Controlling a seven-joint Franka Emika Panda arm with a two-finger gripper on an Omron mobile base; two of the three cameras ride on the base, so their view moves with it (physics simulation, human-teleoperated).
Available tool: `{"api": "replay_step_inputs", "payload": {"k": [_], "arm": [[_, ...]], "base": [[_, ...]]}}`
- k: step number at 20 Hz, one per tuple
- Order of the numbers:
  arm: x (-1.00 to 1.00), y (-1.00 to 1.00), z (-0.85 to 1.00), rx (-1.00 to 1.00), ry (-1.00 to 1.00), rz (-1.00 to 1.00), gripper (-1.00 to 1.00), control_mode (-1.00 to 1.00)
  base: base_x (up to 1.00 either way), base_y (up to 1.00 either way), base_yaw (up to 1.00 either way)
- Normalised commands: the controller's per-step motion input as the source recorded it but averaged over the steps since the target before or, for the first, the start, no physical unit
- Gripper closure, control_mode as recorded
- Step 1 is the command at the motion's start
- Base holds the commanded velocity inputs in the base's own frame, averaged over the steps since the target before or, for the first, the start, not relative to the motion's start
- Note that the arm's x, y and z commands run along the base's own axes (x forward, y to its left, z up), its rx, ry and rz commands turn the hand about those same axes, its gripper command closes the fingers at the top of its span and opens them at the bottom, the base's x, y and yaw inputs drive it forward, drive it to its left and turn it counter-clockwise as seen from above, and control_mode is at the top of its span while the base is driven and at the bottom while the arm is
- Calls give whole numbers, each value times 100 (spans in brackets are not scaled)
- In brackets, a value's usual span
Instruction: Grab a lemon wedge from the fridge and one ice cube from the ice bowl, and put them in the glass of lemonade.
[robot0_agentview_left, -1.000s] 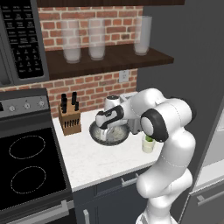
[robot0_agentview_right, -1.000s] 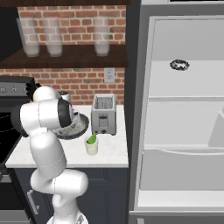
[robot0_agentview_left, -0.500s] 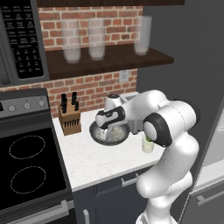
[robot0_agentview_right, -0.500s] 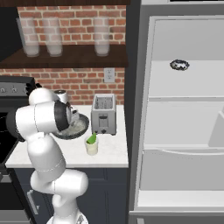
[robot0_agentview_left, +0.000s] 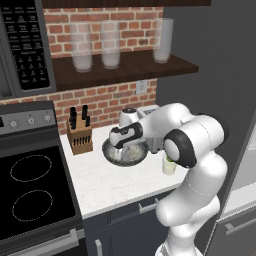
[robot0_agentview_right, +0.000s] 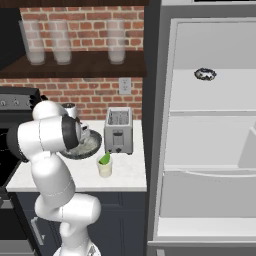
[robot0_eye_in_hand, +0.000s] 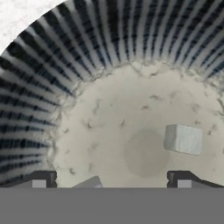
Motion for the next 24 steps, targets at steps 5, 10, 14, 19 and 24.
{"api": "replay_step_inputs", "payload": {"k": [5,10,14,19,24], "arm": [[-3,0,-12,0,1,0,-100,-100],[-13,-2,-5,0,3,0,-100,-100],[-20,-11,0,0,13,0,-100,-100],[-12,-7,0,0,8,0,-100,-100],[-2,0,0,0,0,0,-100,-100]], "base": [[0,0,0],[0,0,0],[0,0,0],[0,0,0],[0,0,0]]}}
